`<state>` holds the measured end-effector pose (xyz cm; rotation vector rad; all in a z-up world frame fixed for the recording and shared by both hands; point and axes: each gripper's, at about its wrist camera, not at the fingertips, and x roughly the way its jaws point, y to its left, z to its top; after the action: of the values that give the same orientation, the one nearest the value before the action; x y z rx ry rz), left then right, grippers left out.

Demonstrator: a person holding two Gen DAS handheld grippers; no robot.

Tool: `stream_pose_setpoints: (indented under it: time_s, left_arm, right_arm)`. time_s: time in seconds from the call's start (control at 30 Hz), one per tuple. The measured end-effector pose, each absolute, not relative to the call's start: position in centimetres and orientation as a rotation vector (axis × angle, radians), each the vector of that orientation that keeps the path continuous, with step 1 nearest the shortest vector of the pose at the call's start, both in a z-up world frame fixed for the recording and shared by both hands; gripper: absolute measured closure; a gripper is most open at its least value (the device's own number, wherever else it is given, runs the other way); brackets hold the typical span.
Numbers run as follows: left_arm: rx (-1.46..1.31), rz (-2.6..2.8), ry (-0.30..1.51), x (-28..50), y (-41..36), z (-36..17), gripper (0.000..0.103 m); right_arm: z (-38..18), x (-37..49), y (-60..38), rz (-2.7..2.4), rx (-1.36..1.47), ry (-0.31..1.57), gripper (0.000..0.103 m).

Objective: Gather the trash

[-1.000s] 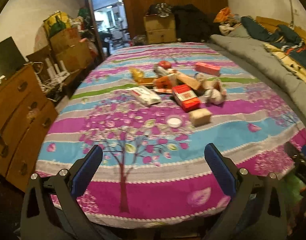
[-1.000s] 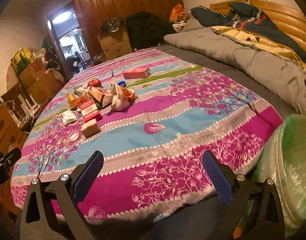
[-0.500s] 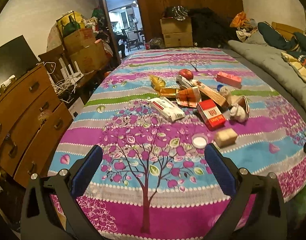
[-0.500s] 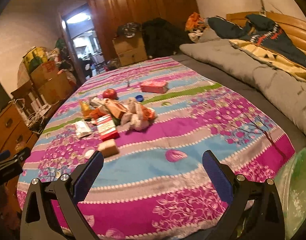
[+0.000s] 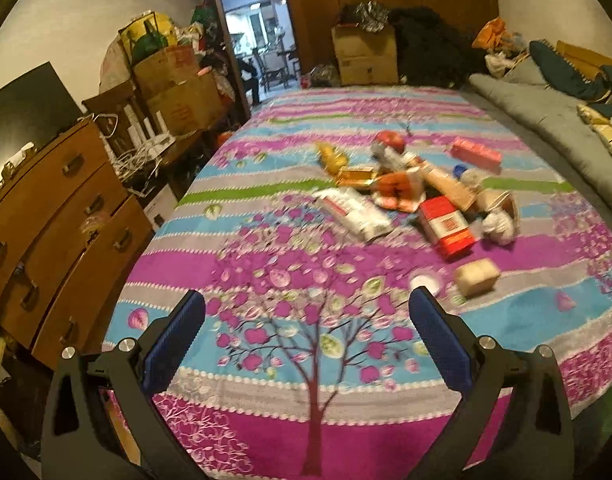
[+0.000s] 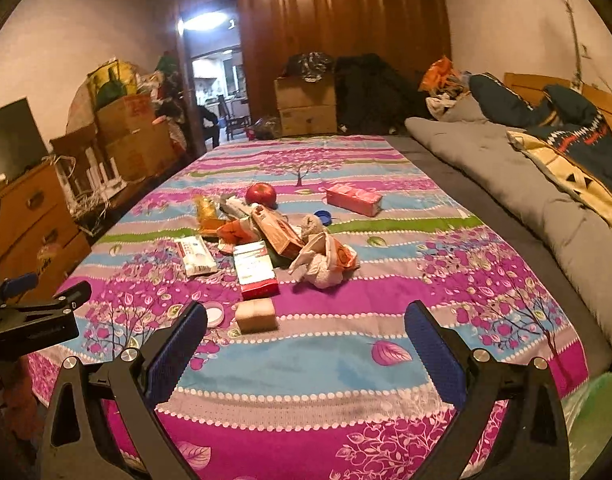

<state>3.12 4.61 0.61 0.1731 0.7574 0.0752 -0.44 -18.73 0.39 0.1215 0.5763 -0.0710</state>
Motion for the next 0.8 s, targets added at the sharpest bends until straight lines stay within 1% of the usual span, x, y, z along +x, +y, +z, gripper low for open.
stream_pose_setpoints:
  time_s: [0.23,0.43,0.8]
  left_arm:
    - [0.166,0.106,0.776,4.5,6.6,0.0,0.005]
    - [0.155,0.134,0.781,5.4,7.5,0.0,0.005]
    - [0.162,0.127,0.781,5.9,6.9,0.1,0.005]
  right_arm:
    - [-1.2,1.7,-18.2,-0.04,0.144,0.635,0.008]
    - [-1.7,3.0,-15.9,-0.003,0.09,0.654,0.008]
    - [-2.7,4.6,-14.9,0.028,0.067,0.695,0.008]
